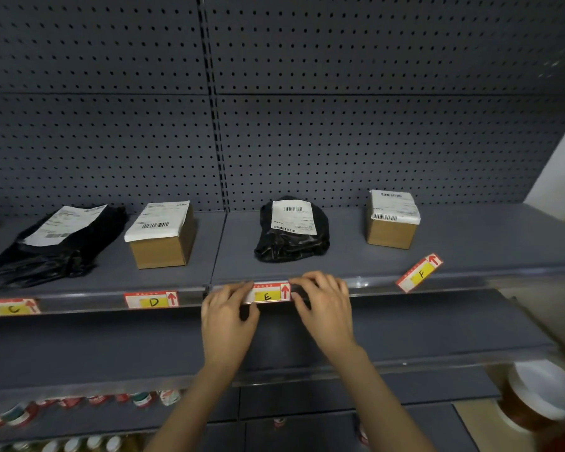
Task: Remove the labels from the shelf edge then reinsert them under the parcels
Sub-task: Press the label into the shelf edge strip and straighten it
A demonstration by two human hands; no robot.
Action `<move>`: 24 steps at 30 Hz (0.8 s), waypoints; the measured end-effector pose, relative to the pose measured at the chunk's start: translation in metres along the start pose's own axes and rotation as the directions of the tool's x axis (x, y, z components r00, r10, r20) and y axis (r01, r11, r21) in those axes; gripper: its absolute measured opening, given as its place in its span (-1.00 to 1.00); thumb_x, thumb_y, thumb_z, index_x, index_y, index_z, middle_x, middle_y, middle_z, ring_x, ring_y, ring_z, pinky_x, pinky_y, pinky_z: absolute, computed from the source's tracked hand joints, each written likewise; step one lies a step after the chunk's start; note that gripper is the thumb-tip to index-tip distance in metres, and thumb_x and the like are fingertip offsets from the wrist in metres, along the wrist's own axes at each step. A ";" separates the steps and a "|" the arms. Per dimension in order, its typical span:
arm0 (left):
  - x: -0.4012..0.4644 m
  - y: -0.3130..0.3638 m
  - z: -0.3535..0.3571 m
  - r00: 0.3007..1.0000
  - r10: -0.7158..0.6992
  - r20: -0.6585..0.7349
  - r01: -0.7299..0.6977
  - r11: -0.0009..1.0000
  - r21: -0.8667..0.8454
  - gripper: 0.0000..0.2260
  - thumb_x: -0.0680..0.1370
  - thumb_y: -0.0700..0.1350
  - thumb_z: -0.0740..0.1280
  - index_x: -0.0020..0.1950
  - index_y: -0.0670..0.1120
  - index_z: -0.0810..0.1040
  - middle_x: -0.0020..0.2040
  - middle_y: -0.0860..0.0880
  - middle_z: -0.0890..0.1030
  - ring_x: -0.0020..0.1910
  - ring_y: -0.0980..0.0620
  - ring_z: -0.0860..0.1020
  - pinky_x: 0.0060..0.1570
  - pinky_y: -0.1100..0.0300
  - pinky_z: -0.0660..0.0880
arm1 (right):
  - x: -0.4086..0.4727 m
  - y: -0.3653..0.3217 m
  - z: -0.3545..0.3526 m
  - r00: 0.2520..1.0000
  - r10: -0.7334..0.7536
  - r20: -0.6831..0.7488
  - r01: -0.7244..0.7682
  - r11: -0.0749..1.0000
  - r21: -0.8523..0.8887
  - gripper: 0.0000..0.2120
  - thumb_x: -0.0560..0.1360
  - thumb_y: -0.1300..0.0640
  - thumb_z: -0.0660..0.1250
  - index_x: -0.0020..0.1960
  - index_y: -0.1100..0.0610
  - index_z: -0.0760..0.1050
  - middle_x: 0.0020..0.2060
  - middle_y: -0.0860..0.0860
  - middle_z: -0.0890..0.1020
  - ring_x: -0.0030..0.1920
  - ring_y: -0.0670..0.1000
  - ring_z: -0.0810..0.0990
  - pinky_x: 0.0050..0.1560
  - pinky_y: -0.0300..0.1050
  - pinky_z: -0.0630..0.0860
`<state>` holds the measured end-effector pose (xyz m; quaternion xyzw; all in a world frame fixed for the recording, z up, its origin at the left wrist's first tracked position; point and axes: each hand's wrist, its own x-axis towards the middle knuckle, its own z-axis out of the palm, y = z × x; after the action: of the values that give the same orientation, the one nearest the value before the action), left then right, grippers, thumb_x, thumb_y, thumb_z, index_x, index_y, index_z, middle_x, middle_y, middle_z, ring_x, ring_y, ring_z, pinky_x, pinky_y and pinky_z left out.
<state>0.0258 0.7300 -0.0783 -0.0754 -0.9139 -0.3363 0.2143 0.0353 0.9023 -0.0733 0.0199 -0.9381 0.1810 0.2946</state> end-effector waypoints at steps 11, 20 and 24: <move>-0.002 0.033 0.021 0.984 0.116 0.137 -0.105 0.991 -0.081 -0.62 0.47 -0.19 0.32 0.29 -0.04 0.48 0.17 -0.01 0.54 0.19 -0.02 0.44 0.28 0.13 0.32 | -0.005 0.027 -0.016 0.974 0.214 -0.071 -0.216 0.976 -0.015 -0.85 0.45 0.09 0.38 0.02 -0.03 0.56 -0.07 -0.06 0.59 0.00 0.00 0.52 0.08 -0.11 0.28; 0.005 0.032 0.021 0.976 0.150 0.156 -0.137 0.987 -0.089 -0.64 0.46 -0.18 0.32 0.26 -0.04 0.49 0.15 0.01 0.53 0.17 0.01 0.45 0.22 0.21 0.23 | -0.008 0.025 -0.017 0.963 0.258 -0.074 -0.260 0.965 -0.019 -0.82 0.47 0.08 0.36 0.07 -0.04 0.55 -0.04 -0.05 0.59 0.05 0.01 0.52 0.13 -0.07 0.29; 0.008 0.032 0.021 0.979 0.141 0.147 -0.131 0.988 -0.079 -0.65 0.46 -0.14 0.33 0.24 0.01 0.49 0.12 0.01 0.52 0.15 0.01 0.44 0.19 0.21 0.22 | -0.010 0.026 -0.022 0.963 0.255 -0.084 -0.258 0.966 -0.024 -0.81 0.46 0.09 0.37 0.07 -0.02 0.55 -0.03 -0.04 0.59 0.05 0.03 0.52 0.15 -0.03 0.32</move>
<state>0.0202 0.7679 -0.0707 -0.1707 -0.9082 -0.3454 0.1636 0.0512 0.9336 -0.0709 -0.1144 -0.9231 0.2019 0.3065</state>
